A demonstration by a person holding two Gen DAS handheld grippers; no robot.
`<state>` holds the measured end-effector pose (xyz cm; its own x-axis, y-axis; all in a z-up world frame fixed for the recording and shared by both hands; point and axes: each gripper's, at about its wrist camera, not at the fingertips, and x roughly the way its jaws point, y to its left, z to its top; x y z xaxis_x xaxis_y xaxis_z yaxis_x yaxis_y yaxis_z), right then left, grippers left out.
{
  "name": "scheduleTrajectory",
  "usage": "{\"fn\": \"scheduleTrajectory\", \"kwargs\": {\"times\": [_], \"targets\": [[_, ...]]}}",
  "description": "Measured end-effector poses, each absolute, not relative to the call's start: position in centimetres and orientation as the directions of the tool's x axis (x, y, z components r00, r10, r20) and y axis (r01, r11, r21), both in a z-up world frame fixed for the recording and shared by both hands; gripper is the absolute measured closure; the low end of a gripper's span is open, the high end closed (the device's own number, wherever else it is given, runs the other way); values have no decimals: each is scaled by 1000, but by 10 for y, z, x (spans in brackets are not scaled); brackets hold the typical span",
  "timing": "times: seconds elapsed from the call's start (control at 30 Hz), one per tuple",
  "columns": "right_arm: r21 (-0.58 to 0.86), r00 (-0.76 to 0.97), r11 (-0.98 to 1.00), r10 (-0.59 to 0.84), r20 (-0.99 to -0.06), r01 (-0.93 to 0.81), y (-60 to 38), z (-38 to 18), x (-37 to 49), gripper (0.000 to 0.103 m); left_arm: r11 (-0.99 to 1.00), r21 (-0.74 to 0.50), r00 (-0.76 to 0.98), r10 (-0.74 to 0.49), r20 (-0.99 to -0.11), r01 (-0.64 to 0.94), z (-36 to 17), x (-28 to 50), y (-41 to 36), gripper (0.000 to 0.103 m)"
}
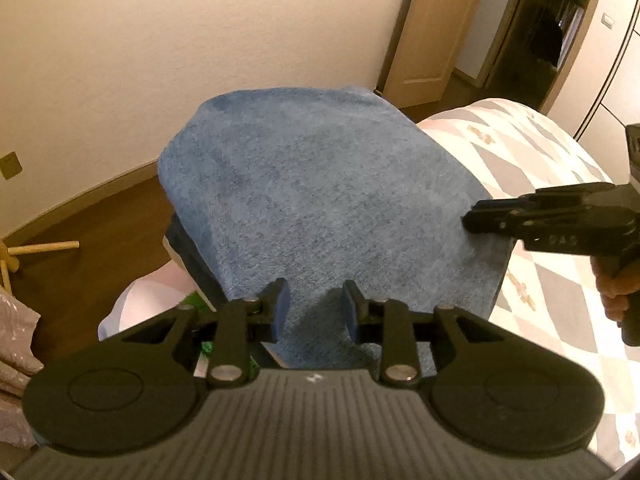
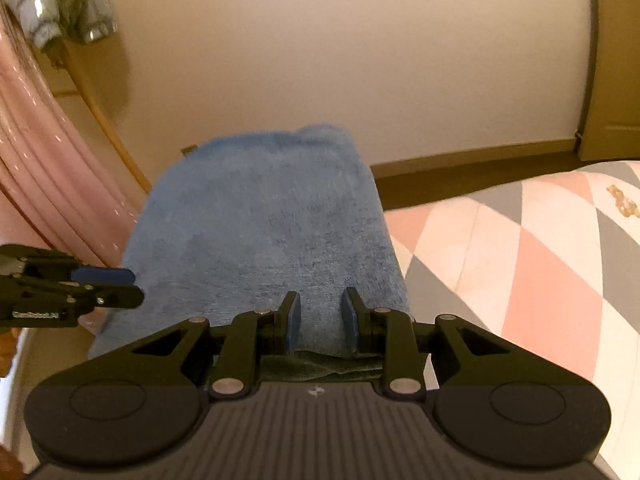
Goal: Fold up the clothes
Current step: 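Lower the jeans onto the striped shirt stack with both grippers, then open both grippers and release the jeans on top of the stack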
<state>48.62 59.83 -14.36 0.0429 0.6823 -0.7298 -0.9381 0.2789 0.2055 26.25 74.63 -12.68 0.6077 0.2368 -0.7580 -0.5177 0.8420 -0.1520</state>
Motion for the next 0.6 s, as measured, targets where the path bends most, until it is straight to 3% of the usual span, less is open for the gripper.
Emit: {"fn": "scheduleTrajectory", "kwargs": {"times": [0.2, 0.3, 0.37, 0.47, 0.6], "targets": [[145, 84, 282, 665, -742, -949, 604, -148, 474, 74, 843, -144, 592, 231, -772, -518, -121, 262, 748, 78], [124, 125, 325, 647, -752, -938, 608, -138, 466, 70, 834, -143, 590, 246, -769, -534, -101, 254, 745, 71], [205, 112, 371, 677, -728, -906, 603, -124, 466, 70, 833, -151, 606, 250, -755, -533, -85, 244, 743, 67], [299, 135, 444, 717, -684, -844, 585, -106, 455, 61, 831, -162, 619, 252, -744, -533, -70, 235, 739, 67], [343, 156, 496, 719, -677, -798, 564, -91, 434, 56, 827, -155, 603, 252, -757, -540, -55, 223, 729, 62]]}}
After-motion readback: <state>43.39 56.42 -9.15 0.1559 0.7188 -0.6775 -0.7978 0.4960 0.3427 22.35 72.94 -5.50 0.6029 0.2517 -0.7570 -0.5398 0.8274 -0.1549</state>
